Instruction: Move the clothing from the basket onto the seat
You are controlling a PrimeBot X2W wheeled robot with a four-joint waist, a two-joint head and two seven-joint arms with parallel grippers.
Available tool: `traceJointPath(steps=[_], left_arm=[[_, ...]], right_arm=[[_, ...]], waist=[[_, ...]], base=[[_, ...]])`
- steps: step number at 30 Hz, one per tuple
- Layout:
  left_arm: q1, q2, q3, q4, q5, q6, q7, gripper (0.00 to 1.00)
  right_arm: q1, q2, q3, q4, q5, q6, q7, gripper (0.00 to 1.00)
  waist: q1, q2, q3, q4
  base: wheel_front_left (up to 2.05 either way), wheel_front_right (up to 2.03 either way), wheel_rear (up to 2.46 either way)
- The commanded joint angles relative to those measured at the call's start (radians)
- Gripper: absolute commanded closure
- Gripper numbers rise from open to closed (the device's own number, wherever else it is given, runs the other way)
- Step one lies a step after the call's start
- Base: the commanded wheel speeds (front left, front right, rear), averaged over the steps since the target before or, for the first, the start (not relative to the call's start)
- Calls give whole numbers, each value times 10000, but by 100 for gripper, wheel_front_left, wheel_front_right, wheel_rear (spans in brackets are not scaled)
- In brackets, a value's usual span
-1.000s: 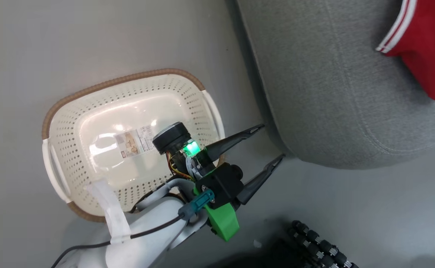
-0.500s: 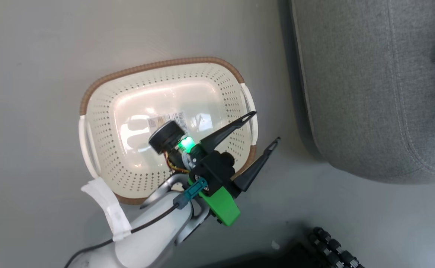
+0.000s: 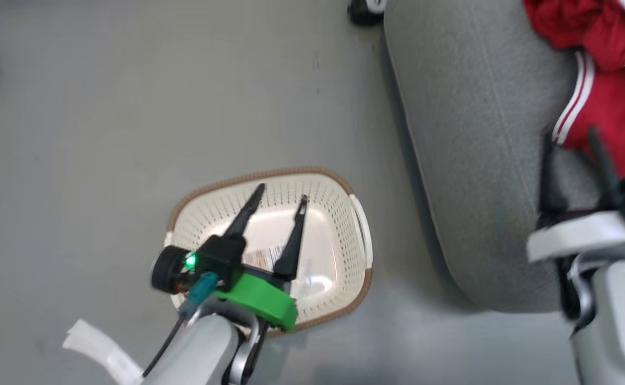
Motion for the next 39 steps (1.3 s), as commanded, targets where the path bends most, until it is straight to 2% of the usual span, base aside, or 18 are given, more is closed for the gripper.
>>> traceJointPath(steps=[1, 5, 10, 20, 23, 29, 39], left_arm=[[515, -44, 320, -161, 113, 179, -49, 0], [1653, -52, 1464, -747, 402, 427, -44, 0], [3124, -79, 2800, -1924, 1497, 620, -27, 0], [5432, -429, 4666, -2970, 2530, -103, -30, 0], [5974, -556, 5111, -3192, 2919, -340, -30, 0], [6683, -836, 5495, -3139, 3408, -716, -29, 0], [6902, -1066, 5824, -2763, 3692, -1139, -31, 0]], right_arm=[[478, 109, 287, -66, 121, -15, -29, 0], [1505, 413, 1282, -240, 250, -14, -29, 0], [2271, 715, 1968, -451, 320, -14, -29, 0], [3527, 830, 2351, -939, 257, -14, -29, 0], [3958, 641, 2431, -1067, 135, -14, -29, 0], [4580, 410, 2653, -1282, -294, -12, -29, 0], [4958, 628, 2457, -1422, -396, -12, -29, 0]], waist=[[1, -1, -2491, 263], [1, -1, -3445, 598], [1, -1, -4187, 872], [1, -1, -5080, 990], [1, -1, -5159, 1032], [1, -1, -5223, 1119], [1, -1, -5318, 1138]], base=[[0, 0, 0], [0, 0, 0], [0, 0, 0], [0, 0, 0], [0, 0, 0], [0, 0, 0], [0, 0, 0]])
